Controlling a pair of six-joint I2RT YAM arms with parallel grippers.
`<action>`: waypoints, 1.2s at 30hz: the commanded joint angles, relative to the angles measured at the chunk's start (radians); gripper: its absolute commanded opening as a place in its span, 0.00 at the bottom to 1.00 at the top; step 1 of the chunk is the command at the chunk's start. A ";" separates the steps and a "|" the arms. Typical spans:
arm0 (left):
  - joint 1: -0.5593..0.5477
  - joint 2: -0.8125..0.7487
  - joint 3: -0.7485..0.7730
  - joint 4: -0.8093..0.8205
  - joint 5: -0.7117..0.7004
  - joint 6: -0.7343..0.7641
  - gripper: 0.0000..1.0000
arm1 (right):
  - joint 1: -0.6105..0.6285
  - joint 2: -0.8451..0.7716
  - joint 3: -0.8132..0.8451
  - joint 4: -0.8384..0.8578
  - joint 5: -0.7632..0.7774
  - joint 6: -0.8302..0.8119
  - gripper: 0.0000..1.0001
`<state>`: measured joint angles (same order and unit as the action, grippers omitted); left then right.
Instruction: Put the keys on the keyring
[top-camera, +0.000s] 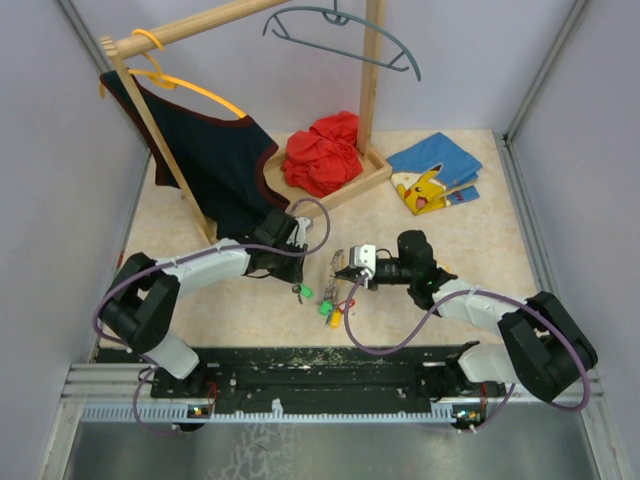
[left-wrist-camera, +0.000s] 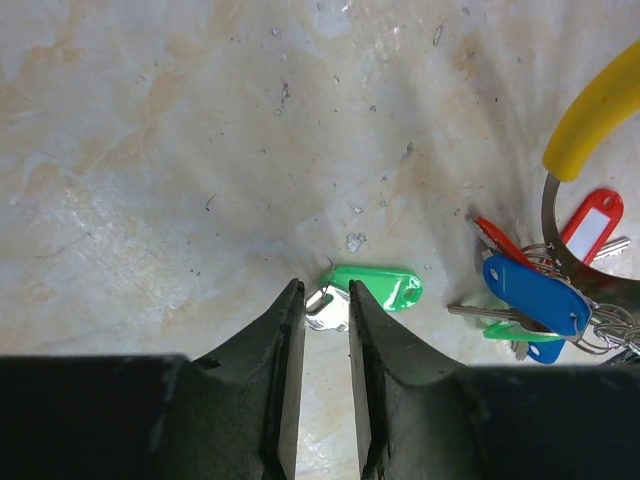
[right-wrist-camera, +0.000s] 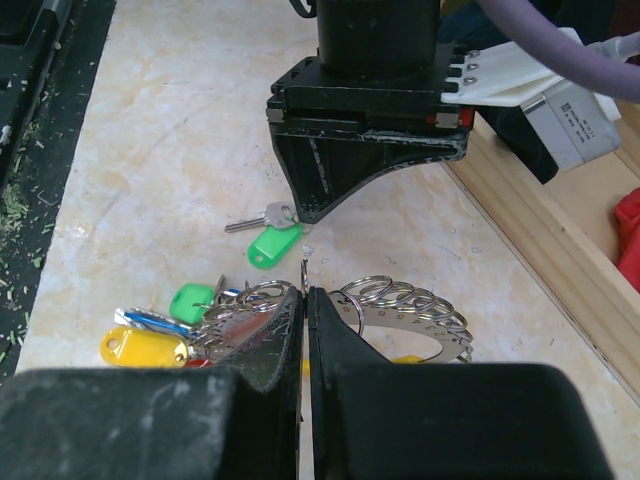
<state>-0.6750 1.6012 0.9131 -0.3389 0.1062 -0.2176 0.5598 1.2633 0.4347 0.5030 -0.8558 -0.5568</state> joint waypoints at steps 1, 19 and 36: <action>0.013 -0.019 -0.016 0.036 0.029 -0.010 0.30 | -0.012 -0.015 0.033 0.033 -0.031 0.002 0.00; 0.020 0.047 -0.020 0.034 0.087 -0.006 0.27 | -0.012 -0.012 0.034 0.034 -0.038 0.003 0.00; 0.020 0.036 -0.027 0.020 0.099 0.001 0.19 | -0.012 -0.008 0.033 0.040 -0.040 0.005 0.00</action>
<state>-0.6590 1.6413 0.8982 -0.3149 0.1890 -0.2276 0.5598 1.2633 0.4347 0.5007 -0.8623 -0.5568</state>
